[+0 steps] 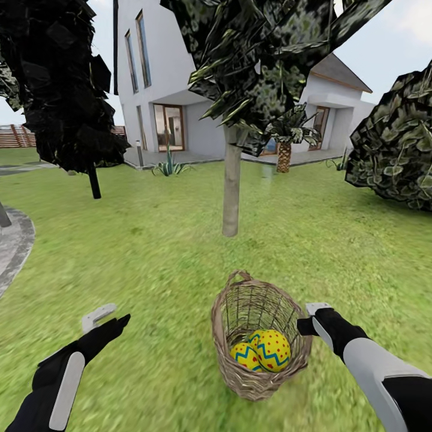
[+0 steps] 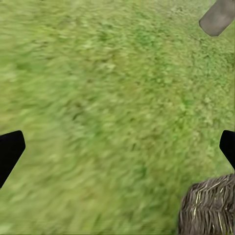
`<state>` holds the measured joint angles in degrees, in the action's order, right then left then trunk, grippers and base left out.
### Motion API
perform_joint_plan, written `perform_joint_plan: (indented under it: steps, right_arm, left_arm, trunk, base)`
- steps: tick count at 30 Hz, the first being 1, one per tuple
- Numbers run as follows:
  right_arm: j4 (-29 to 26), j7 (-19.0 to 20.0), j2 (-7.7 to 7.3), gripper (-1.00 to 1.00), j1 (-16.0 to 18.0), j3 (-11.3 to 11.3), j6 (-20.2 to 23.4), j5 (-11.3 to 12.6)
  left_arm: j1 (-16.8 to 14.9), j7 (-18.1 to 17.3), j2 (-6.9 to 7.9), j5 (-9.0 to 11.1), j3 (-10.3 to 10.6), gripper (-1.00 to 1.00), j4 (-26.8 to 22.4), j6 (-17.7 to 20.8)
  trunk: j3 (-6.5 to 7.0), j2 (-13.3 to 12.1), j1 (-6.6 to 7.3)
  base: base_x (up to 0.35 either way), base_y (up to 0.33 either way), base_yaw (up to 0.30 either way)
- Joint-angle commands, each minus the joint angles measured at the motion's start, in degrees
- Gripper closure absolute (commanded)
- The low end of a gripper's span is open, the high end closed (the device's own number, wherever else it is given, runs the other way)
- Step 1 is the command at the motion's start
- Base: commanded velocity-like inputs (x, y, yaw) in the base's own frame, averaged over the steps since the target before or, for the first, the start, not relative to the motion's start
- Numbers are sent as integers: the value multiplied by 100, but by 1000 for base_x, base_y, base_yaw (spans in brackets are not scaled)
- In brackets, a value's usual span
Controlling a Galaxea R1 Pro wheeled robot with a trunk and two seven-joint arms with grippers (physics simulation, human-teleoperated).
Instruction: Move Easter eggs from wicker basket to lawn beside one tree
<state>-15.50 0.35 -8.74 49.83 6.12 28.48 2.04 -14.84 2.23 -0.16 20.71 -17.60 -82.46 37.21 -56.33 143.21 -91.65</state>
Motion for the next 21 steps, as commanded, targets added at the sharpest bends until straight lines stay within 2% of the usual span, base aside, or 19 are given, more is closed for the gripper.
perform_joint_plan:
  steps: [1,21]
  right_arm:
    - [-14,9,-5,100,6,23,30,51]
    - [-14,10,-23,100,4,21,26,51]
  left_arm:
    - [-2,23,-2,56,-7,-100,-7,32]
    - [-1,23,-11,56,-1,-100,-16,40]
  trunk:
    - [-6,2,-2]
    - [-6,2,-2]
  base:
    - [321,0,0]
    - [321,0,0]
